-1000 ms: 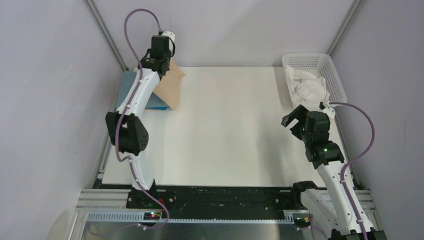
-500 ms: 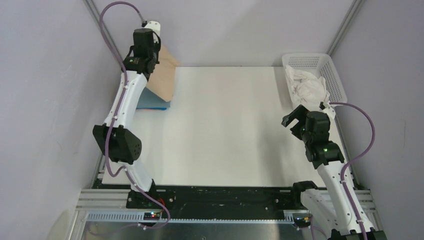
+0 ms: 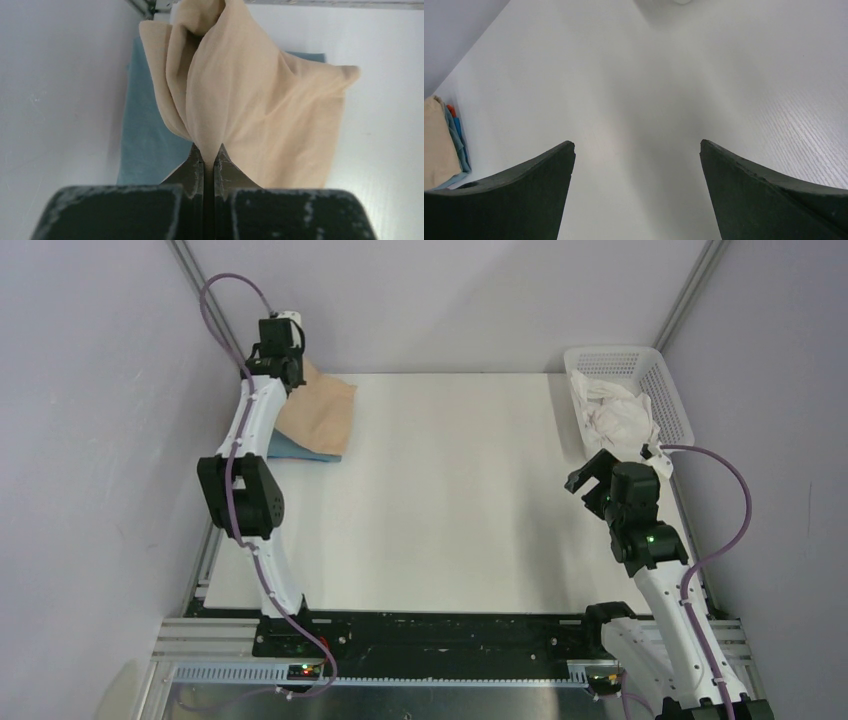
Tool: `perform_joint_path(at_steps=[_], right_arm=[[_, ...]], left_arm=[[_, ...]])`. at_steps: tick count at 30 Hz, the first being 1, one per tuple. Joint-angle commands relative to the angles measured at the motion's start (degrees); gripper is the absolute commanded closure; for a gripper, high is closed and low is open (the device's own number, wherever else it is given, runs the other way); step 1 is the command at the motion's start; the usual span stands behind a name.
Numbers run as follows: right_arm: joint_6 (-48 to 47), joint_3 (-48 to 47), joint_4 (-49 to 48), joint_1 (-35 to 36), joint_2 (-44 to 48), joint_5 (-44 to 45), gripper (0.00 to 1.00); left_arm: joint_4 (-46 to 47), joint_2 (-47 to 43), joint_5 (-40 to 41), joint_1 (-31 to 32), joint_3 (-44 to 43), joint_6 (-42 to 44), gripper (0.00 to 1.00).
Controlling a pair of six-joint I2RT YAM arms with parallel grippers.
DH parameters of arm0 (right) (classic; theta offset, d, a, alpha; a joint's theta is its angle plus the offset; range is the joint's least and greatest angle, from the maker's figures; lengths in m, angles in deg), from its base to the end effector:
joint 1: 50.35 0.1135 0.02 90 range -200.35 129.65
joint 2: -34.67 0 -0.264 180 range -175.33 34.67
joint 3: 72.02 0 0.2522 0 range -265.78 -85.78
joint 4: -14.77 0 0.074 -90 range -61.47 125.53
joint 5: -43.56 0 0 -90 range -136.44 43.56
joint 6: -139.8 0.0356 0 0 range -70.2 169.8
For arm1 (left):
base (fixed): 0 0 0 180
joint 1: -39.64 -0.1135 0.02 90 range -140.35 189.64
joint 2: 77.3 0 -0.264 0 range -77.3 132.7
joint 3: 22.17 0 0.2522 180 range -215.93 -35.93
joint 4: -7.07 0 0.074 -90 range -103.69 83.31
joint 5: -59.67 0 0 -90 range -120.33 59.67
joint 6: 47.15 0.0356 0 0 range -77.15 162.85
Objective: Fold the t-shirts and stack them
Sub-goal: Put the neatly folded tshirt into the corner of the board with the left arm
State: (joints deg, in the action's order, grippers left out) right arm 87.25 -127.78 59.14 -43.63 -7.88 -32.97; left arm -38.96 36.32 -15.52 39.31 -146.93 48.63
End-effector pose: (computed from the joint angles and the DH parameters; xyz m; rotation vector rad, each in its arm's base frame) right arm 0.1638 0.0110 0.2935 0.6915 1.9886 0.2155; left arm 0.4621 0.0118 0.3421 -0.0439 2.1764 0.3423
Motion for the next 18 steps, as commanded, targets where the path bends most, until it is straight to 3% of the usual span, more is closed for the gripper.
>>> perform_joint_path(at_steps=[1,6,8,9,10,11,12,13,15,18], right_arm=[[0.38,0.07,-1.09,-0.26,-0.14,2.0,0.01],[0.41,0.11,-1.09,-0.28,-0.32,2.34,0.01],[0.47,0.08,-1.07,-0.23,-0.34,2.39,0.0],[0.44,0.08,-1.12,-0.23,-0.34,2.46,0.01],[0.35,0.08,-1.13,-0.22,-0.46,2.68,0.01],[0.3,0.07,-1.24,-0.22,-0.53,2.78,0.0],[0.28,0.12,-1.43,-0.22,-0.63,2.83,0.01],[0.26,0.1,-1.61,-0.22,-0.67,2.81,0.01],[0.12,0.12,-2.0,-0.22,-0.64,2.28,0.0],[0.0,0.11,-2.1,-0.22,-0.19,0.92,0.01]], left_arm=[[2.37,1.66,-1.43,-4.67,-2.92,-1.92,1.0],[2.31,5.64,-2.14,-7.82,-4.39,-2.63,1.0],[2.3,6.92,-1.01,-8.55,-5.04,-2.66,0.94],[2.32,7.29,-0.28,-8.76,-5.15,-2.3,0.79],[2.31,8.1,0.23,-9.17,-5.35,-2.15,0.71],[2.3,8.41,1.87,-9.38,-5.56,-2.04,0.52],[2.3,8.84,2.72,-9.72,-5.68,-2.2,0.41],[2.37,8.87,4.27,-9.83,-5.84,-2.84,0.14],[2.35,8.16,4.95,-10.01,-5.84,-4.08,0.02],[2.35,4.89,2.76,-9.97,-5.48,-7.2,0.01]])
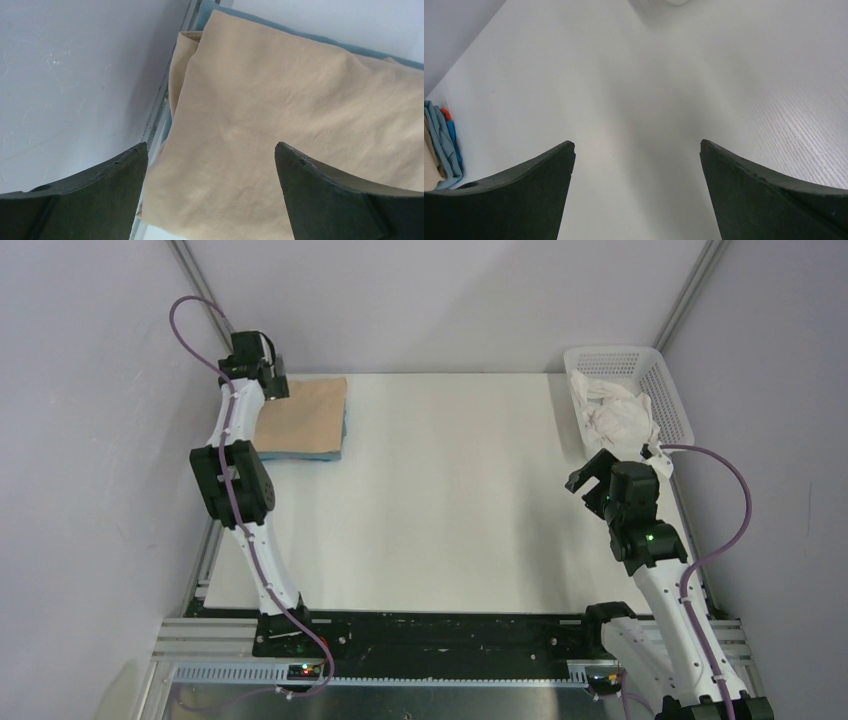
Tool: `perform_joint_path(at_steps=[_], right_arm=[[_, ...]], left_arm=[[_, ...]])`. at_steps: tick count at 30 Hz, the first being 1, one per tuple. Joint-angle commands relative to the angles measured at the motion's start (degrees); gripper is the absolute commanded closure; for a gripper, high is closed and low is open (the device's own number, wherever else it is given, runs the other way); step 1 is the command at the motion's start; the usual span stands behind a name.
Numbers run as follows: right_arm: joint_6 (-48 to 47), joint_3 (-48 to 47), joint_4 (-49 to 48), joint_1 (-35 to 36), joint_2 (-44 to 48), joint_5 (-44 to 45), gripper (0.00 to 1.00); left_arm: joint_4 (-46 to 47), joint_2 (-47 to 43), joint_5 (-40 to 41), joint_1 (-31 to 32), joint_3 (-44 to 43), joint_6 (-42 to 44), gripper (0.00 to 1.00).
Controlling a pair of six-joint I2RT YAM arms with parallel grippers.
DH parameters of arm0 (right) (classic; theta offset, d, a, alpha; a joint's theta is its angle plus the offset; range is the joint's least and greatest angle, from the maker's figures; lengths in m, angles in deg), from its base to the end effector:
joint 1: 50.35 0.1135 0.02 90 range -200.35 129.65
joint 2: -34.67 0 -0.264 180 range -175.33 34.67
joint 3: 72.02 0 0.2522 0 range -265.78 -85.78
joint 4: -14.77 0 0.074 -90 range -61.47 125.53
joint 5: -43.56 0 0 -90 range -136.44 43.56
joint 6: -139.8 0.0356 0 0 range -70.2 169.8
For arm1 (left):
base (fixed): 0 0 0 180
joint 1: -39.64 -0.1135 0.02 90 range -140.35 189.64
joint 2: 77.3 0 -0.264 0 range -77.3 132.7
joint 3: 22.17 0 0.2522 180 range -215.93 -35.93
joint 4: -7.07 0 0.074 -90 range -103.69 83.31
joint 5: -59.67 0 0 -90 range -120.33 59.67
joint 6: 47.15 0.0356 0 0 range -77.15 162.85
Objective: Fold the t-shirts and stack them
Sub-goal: Put the neatly folded tshirt into the corner of the board with the left arm, then reset both arms
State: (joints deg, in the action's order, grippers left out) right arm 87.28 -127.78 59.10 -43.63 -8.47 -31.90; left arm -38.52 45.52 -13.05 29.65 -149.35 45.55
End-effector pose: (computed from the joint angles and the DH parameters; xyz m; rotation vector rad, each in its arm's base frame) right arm 0.1656 0.0105 0.2921 0.7027 1.9900 0.1928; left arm 0.4864 0.0964 0.2834 -0.3027 2.2733 0.4602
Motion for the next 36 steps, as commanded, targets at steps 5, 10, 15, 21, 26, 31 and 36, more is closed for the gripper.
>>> perform_joint_path(at_steps=[5,10,15,21,26,31,36], right_arm=[[0.25,0.08,-0.87,-0.22,0.94,-4.09,0.01],[-1.16,0.12,2.91,-0.24,2.89,-6.7,0.0],[-2.56,3.29,4.8,0.28,6.18,-11.27,0.01],[-2.09,8.04,5.29,5.49,10.53,-6.67,0.01],[0.73,14.85,4.83,12.29,14.15,0.74,0.01],[2.33,20.4,2.62,16.07,18.29,4.9,0.01],[1.77,22.03,1.54,17.87,21.01,7.43,0.01]], left_arm=[[1.84,-10.67,-6.12,0.67,0.34,-11.52,0.0],[2.86,-23.73,-11.67,3.32,14.15,-24.16,0.0],[10.8,-47.65,-4.93,16.82,40.12,-28.94,0.0],[16.57,-72.47,8.86,35.99,71.0,-35.68,0.0],[16.58,-85.55,6.6,41.47,88.11,-41.59,0.0],[14.93,-94.0,4.69,43.22,93.92,-41.75,0.0],[14.41,-96.54,5.07,43.3,94.76,-41.12,0.0]])
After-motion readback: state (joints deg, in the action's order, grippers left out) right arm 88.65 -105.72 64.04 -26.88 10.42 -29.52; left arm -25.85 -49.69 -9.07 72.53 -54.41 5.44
